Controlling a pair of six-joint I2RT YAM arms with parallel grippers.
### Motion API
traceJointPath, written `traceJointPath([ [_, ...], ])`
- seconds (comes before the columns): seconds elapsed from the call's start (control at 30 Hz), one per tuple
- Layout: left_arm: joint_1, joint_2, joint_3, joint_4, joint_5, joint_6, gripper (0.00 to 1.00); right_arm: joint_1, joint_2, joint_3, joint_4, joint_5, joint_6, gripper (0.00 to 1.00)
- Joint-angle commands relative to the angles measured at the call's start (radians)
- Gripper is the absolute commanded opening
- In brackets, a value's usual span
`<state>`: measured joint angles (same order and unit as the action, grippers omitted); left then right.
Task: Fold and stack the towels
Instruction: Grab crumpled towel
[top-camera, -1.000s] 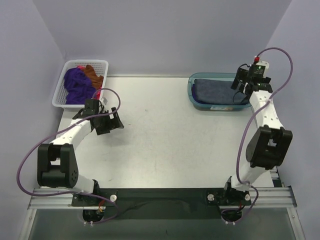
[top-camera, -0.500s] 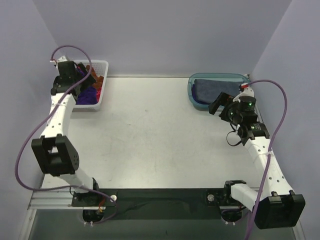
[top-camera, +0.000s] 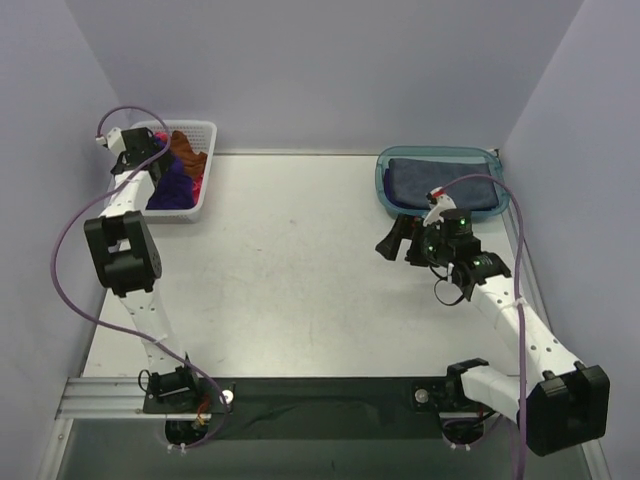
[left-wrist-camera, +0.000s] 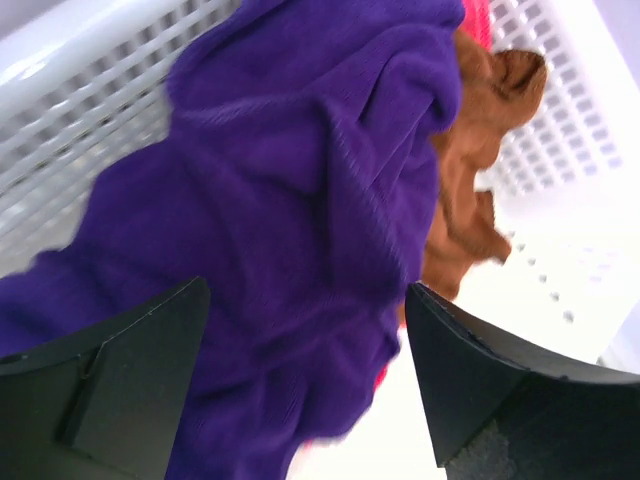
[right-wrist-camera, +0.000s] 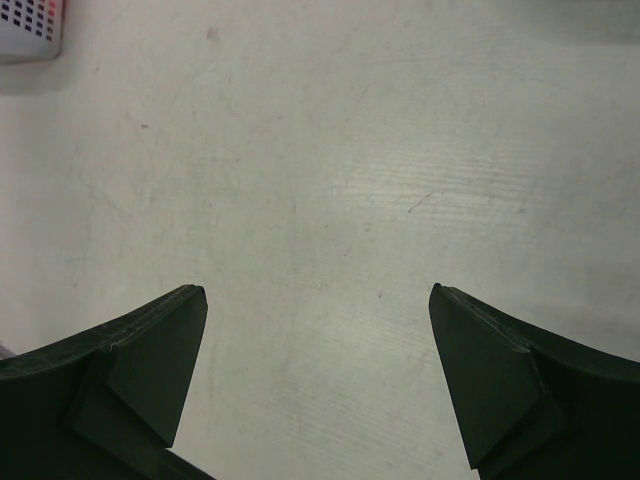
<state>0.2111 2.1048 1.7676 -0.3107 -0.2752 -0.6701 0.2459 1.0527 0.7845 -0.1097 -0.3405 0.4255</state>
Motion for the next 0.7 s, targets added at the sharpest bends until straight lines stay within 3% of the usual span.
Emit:
traceJointPath([
  [0.0,-0.003,0.069,0.105,0.185,-0.021,-0.026,0.89,0.012,0.039,-0.017,0.038,-0.086,-0.016,1.00],
  [0.13,-0.001,0.171,0.159,0.226,-0.028,-0.040,0.84,0.012,0.078,-0.014,0.036,-0.098,-0.024,1.00],
  [0.2,-0.001,0.191,0.180,0.217,-0.032,-0.037,0.70,0.012,0.098,-0.005,0.035,-0.107,-0.025,0.99],
  [0.27,-0.001,0.184,0.171,0.228,-0.039,-0.029,0.48,0.013,0.108,0.007,0.030,-0.115,-0.025,0.99],
  [0.3,-0.001,0.173,0.161,0.240,-0.041,-0.023,0.27,0.013,0.112,0.010,0.030,-0.117,-0.018,0.99],
  [0.4,-0.003,0.098,0.124,0.263,-0.056,0.030,0.00,0.013,0.109,0.018,0.025,-0.126,-0.007,0.99],
  [0.67,-0.029,-0.175,0.134,0.231,-0.094,0.113,0.00,0.015,0.035,0.021,-0.025,-0.146,0.019,0.99],
])
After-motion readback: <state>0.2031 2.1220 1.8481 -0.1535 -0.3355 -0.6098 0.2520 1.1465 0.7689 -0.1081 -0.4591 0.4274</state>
